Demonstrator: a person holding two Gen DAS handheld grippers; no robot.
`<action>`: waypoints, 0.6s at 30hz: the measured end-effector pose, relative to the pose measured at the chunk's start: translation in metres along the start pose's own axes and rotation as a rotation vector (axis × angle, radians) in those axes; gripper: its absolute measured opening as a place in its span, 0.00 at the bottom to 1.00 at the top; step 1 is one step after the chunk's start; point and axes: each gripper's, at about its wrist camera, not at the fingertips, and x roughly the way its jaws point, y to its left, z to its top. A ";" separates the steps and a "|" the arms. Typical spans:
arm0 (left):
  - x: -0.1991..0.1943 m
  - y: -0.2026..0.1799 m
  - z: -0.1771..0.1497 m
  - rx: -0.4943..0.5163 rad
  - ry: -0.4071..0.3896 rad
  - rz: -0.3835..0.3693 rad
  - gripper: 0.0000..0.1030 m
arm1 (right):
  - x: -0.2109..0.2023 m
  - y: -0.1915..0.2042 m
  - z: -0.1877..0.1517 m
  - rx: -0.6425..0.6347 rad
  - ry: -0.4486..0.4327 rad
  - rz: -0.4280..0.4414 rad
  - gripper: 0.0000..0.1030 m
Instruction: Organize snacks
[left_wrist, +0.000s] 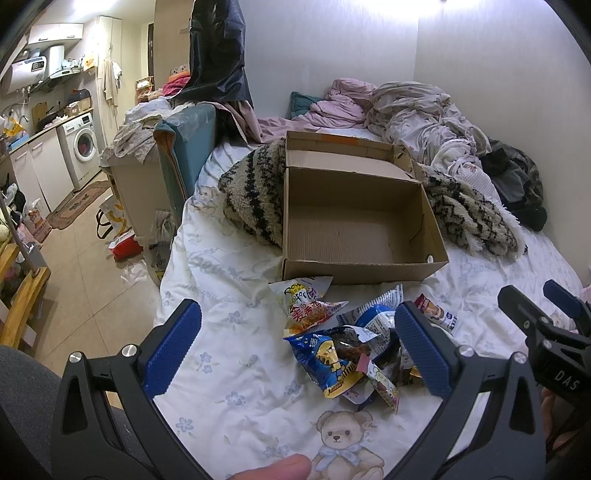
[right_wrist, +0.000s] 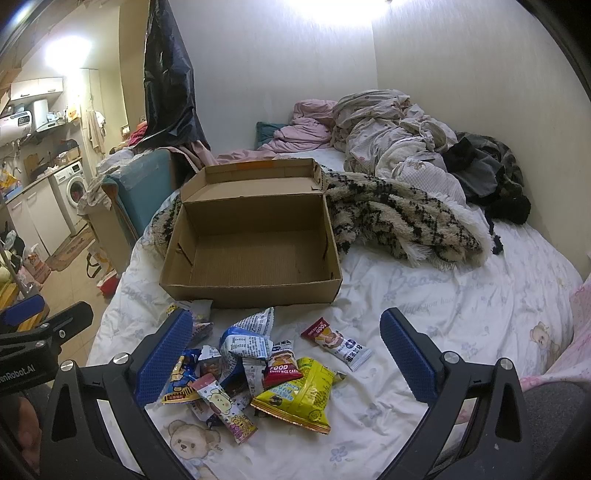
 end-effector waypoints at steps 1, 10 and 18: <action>0.000 0.000 0.000 0.000 0.001 0.000 1.00 | 0.000 0.000 0.000 0.002 -0.001 0.001 1.00; 0.000 0.000 0.000 0.000 0.001 0.000 1.00 | 0.001 0.001 -0.001 0.002 0.000 0.000 1.00; 0.000 0.000 0.000 0.000 0.001 0.000 1.00 | 0.001 0.000 0.000 0.004 0.000 0.000 1.00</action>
